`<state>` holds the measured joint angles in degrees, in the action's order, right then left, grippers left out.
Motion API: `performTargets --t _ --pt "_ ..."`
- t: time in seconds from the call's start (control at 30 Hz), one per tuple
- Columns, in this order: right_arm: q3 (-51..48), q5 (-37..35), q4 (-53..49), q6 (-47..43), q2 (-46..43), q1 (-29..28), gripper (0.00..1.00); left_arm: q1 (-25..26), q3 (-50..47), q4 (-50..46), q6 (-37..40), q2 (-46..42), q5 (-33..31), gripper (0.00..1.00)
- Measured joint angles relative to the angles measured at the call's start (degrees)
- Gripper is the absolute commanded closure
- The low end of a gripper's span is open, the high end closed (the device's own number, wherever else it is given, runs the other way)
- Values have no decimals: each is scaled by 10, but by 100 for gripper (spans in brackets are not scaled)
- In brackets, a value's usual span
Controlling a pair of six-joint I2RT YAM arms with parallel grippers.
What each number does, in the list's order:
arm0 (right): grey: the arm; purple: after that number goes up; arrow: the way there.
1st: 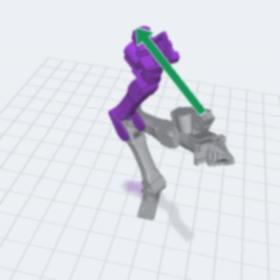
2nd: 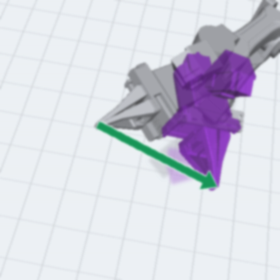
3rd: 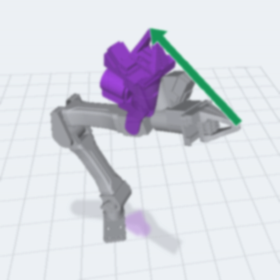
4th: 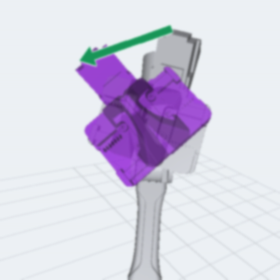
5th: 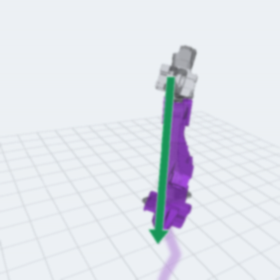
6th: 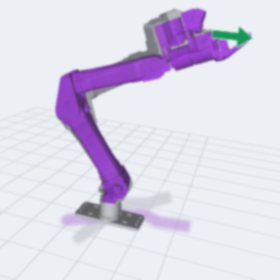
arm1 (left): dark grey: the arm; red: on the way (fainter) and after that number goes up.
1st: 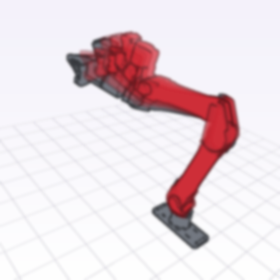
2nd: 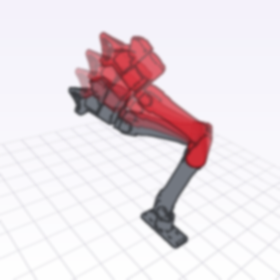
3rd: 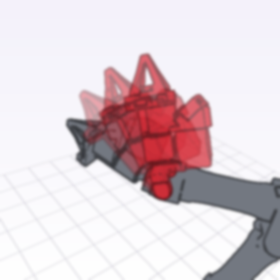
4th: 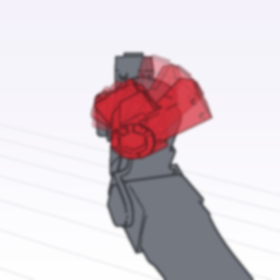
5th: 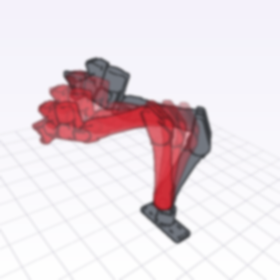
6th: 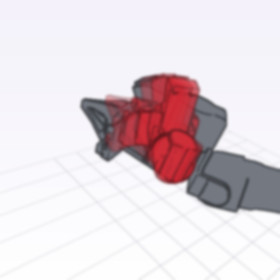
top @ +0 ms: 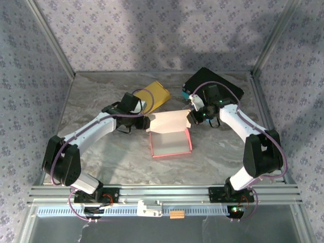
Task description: Fold the paper box
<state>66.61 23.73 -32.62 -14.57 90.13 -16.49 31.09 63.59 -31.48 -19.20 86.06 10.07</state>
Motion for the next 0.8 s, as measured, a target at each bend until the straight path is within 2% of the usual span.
performTargets --t 0.1,0.27,0.3,0.33,0.4,0.53,0.6,0.8 --pt "14 -3 -2 -1 1 0 82 -5 7 1 11 5 13 56" --pt "26 -4 -2 -1 1 -1 82 -5 21 2 24 33 30 61" --pt "27 -4 -2 -1 2 -1 79 -5 24 2 27 39 31 61" --pt "27 -4 -3 -1 3 -1 71 -5 25 3 27 44 32 61" --pt "29 -7 -7 -3 6 -2 60 -5 25 1 28 46 32 61" --pt "30 -15 -8 0 14 1 53 -5 31 1 29 46 32 65" --pt "29 -13 -8 1 14 10 54 -5 34 1 33 46 32 65" --pt "29 21 -10 2 23 26 68 -5 38 1 38 49 33 70"
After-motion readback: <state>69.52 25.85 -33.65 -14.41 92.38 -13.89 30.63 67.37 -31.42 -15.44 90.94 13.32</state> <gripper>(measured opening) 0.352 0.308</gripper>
